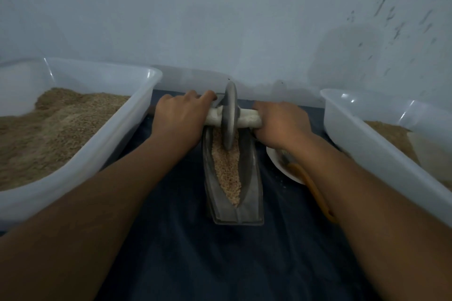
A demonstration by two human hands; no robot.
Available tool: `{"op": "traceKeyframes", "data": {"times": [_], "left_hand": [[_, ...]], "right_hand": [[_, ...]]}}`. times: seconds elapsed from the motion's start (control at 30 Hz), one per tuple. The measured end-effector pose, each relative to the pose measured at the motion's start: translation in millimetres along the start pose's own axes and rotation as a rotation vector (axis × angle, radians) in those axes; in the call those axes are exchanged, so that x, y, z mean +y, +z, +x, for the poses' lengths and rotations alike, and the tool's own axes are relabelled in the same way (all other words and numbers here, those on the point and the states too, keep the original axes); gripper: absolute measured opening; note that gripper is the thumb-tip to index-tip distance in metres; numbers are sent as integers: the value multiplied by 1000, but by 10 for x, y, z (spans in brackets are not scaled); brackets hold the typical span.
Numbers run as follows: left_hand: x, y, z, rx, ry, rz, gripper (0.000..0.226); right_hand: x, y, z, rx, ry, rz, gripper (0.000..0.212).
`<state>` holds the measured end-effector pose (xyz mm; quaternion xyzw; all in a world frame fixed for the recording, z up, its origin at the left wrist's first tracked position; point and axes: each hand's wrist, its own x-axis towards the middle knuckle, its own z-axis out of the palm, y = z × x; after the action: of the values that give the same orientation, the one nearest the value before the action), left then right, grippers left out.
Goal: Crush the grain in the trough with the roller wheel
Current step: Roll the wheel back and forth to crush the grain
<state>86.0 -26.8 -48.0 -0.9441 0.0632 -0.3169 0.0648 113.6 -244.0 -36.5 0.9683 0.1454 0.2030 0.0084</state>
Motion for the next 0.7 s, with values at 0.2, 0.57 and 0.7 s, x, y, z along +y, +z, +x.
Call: {"op": "traceKeyframes", "data": {"times": [0.2,0.57,0.7], "left_hand": [[69,-141,-201,25,53,6,59],[88,-475,-818,64,83,-18,59],[109,-584,-957,114,65,-51,58]], "right_hand": [[-24,93,-336,125,-20,16,18],[-242,-198,-922,382,-42,75,13],[-272,-271,-1023,403,-41,141,20]]}}
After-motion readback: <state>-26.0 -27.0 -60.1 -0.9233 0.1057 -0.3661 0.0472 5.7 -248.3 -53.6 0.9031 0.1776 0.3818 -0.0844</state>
